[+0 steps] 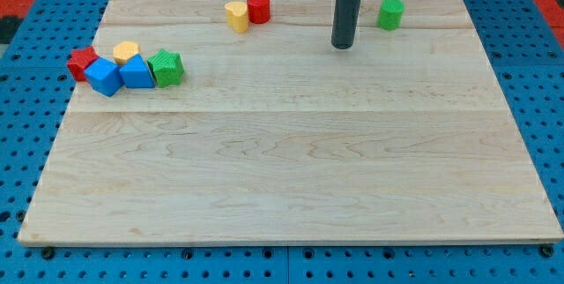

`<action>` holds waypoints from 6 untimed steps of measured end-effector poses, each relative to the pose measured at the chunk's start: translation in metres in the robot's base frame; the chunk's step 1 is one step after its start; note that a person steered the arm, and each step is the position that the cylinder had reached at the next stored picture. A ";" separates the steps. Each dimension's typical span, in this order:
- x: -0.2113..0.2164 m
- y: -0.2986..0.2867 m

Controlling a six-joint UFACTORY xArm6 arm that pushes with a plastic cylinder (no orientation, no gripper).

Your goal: Place your arm to the bottom of the yellow heart

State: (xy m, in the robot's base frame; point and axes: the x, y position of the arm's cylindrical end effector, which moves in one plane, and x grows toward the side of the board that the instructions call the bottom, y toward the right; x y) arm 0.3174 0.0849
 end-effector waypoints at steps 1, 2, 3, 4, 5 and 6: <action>-0.002 0.007; -0.041 0.030; -0.038 0.039; -0.032 0.018; -0.025 -0.024; -0.025 -0.035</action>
State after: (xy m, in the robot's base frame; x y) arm 0.2923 0.0501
